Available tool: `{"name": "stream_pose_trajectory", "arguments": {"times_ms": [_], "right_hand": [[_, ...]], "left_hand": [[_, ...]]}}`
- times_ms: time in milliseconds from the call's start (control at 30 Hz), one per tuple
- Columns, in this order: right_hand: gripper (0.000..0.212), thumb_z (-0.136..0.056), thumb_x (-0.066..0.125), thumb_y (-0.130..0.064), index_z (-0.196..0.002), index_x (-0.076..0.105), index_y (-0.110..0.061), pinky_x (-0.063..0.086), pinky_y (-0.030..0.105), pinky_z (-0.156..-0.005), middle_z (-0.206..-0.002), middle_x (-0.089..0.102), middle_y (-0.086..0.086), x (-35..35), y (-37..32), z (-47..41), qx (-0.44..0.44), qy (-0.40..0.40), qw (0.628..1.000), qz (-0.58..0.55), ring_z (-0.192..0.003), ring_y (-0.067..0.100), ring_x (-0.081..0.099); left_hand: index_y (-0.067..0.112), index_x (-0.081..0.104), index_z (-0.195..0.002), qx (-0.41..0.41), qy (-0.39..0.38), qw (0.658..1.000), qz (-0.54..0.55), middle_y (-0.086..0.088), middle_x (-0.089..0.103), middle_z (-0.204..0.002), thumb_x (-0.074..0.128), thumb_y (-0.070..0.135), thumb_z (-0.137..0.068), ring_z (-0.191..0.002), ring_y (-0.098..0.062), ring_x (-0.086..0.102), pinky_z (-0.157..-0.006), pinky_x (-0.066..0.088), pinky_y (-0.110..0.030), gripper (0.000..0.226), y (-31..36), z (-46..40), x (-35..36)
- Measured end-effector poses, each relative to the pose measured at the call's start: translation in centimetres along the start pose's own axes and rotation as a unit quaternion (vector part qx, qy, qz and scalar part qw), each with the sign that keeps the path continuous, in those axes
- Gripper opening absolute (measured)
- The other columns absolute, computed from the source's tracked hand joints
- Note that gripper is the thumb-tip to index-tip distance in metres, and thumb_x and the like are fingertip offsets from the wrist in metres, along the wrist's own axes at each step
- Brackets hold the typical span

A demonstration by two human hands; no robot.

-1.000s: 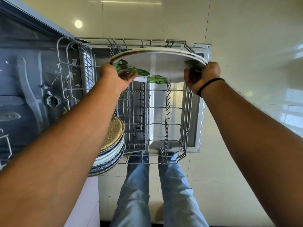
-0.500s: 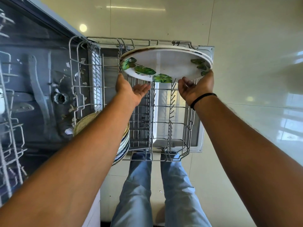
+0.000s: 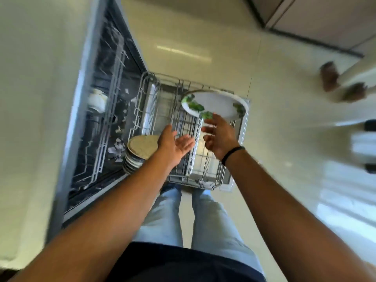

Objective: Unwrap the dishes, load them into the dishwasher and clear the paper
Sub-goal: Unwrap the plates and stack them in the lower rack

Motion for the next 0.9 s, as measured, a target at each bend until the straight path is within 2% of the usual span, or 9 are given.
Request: {"name": "stream_pose_trajectory", "arguments": {"times_ms": [167, 233, 333, 467, 633, 733, 900], "right_hand": [[0.022, -0.099, 0.054, -0.03, -0.101, 0.065, -0.011, 0.028, 0.019, -0.039, -0.067, 0.059, 0.002, 2.5, -0.3, 9.6, -0.027, -0.06, 0.997, 0.048, -0.046, 0.012, 0.04], [0.021, -0.099, 0.053, -0.029, -0.101, 0.064, -0.011, 0.027, 0.018, -0.039, -0.064, 0.058, 0.001, 3.2, 0.2, 12.6, -0.026, -0.081, 0.994, 0.065, -0.045, 0.012, 0.04], [0.021, -0.1, 0.053, -0.028, -0.101, 0.063, -0.01, 0.026, 0.018, -0.04, -0.06, 0.057, 0.0, 4.2, 0.4, 16.2, -0.03, -0.119, 0.988, 0.092, -0.044, 0.012, 0.04], [0.027, -0.102, 0.051, -0.033, -0.102, 0.064, -0.009, 0.028, 0.019, -0.041, -0.061, 0.057, 0.0, 5.7, -0.3, 19.3, -0.066, -0.162, 0.977, 0.123, -0.045, 0.012, 0.041], [0.024, -0.101, 0.051, -0.032, -0.094, 0.064, -0.013, 0.027, 0.018, -0.041, -0.06, 0.056, -0.002, 9.4, -0.2, 22.6, -0.094, -0.221, 0.957, 0.162, -0.045, 0.011, 0.041], [0.025, -0.101, 0.052, -0.032, -0.091, 0.066, -0.014, 0.028, 0.017, -0.038, -0.058, 0.058, -0.003, 11.9, 1.1, 24.6, -0.098, -0.259, 0.941, 0.196, -0.044, 0.01, 0.043], [0.027, -0.1, 0.054, -0.035, -0.09, 0.069, -0.014, 0.033, 0.018, -0.038, -0.06, 0.062, -0.003, 16.9, 5.7, 28.7, -0.095, -0.339, 0.893, 0.28, -0.045, 0.01, 0.047]], "left_hand": [[0.007, 0.05, -0.135, 0.037, -0.013, 0.999, 0.015, -0.024, 0.064, -0.121, 0.05, 0.04, -0.104, -0.103, -0.039, 0.067, -0.083, 0.056, -0.048, 0.046, 1.7, 8.6, -4.3], [0.003, 0.053, -0.13, 0.06, -0.001, 0.998, 0.022, -0.023, 0.065, -0.117, 0.053, 0.035, -0.103, -0.098, -0.038, 0.067, -0.084, 0.055, -0.048, 0.041, 2.5, 12.1, -5.6], [0.004, 0.056, -0.117, 0.108, -0.003, 0.994, 0.034, -0.02, 0.065, -0.1, 0.054, 0.03, -0.103, -0.085, -0.035, 0.065, -0.077, 0.055, -0.046, 0.029, 3.4, 16.8, -7.0], [0.007, 0.061, -0.095, 0.167, -0.02, 0.984, 0.053, -0.017, 0.065, -0.093, 0.053, 0.029, -0.103, -0.081, -0.032, 0.065, -0.081, 0.054, -0.045, 0.025, 3.5, 21.4, -8.5], [0.003, 0.062, -0.103, 0.211, -0.019, 0.973, 0.095, -0.019, 0.068, -0.098, 0.053, 0.025, -0.102, -0.087, -0.034, 0.067, -0.08, 0.056, -0.045, 0.024, 2.0, 24.9, -11.4], [0.003, 0.061, -0.102, 0.225, -0.013, 0.965, 0.137, -0.019, 0.066, -0.1, 0.053, 0.021, -0.101, -0.087, -0.035, 0.066, -0.08, 0.054, -0.044, 0.021, 1.2, 26.7, -13.4], [0.005, 0.062, -0.106, 0.272, 0.005, 0.936, 0.224, -0.019, 0.067, -0.105, 0.051, 0.027, -0.102, -0.087, -0.034, 0.066, -0.074, 0.054, -0.041, 0.024, 0.3, 30.0, -19.4]]}}
Point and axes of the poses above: each hand's wrist, its own z-axis away from the middle knuckle, its own x-axis out of the palm, y = z × x, the point moved 4 cm from there along -z, towards the middle knuckle
